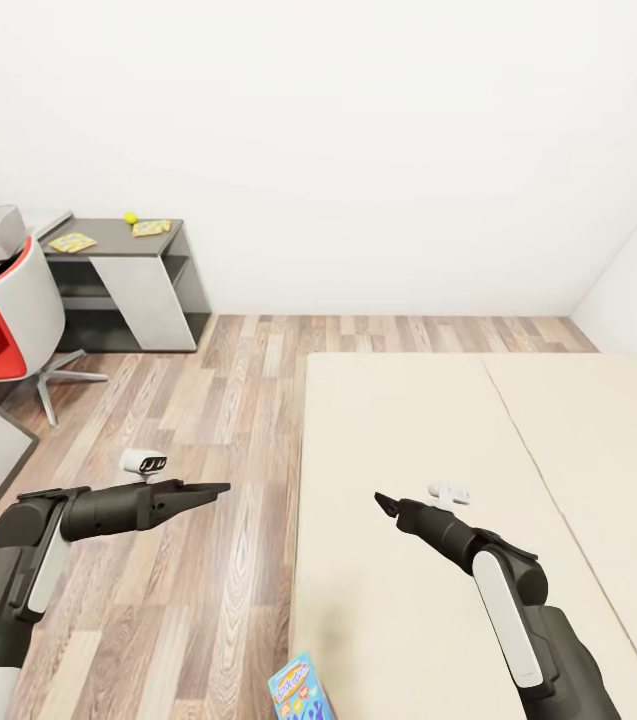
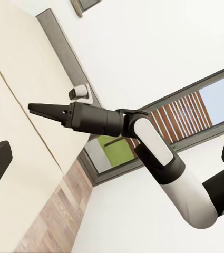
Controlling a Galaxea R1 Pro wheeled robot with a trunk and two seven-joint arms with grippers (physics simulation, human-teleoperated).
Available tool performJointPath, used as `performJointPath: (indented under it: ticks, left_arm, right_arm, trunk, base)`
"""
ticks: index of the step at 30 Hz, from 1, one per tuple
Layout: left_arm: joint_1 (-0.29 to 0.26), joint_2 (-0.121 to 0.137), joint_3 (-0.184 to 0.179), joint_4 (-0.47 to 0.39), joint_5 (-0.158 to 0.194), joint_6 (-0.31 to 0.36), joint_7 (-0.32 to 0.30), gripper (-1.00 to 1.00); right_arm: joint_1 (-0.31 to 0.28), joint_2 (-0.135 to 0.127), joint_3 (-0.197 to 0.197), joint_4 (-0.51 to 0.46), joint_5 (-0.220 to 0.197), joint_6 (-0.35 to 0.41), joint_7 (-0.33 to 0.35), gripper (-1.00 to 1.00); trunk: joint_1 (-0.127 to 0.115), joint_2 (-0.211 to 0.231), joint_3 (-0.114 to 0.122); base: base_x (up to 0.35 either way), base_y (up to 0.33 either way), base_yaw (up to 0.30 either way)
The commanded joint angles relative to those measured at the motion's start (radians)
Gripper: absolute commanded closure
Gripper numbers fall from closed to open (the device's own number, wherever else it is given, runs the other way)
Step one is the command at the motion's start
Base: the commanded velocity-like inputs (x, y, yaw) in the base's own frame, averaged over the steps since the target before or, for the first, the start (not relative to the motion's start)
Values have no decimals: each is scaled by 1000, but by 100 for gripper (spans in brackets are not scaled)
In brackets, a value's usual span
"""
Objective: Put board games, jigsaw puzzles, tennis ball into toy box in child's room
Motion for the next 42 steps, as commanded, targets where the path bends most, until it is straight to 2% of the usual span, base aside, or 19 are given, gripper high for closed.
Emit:
performJointPath:
  ticks: [1,42]
  left_arm:
    - [-1,0,0,0,-1,11,-4,-100]
    - [-1,-1,1,-1,0,12,-4,-100]
  right_arm:
    - [-1,1,-1,-1,2,5,4,-100]
    - [-1,1,-1,0,3,5,2,-100]
  trunk:
    - [1,-2,0]
    - [1,-2,68]
  base:
    - [0,0,0]
    - [0,0,0]
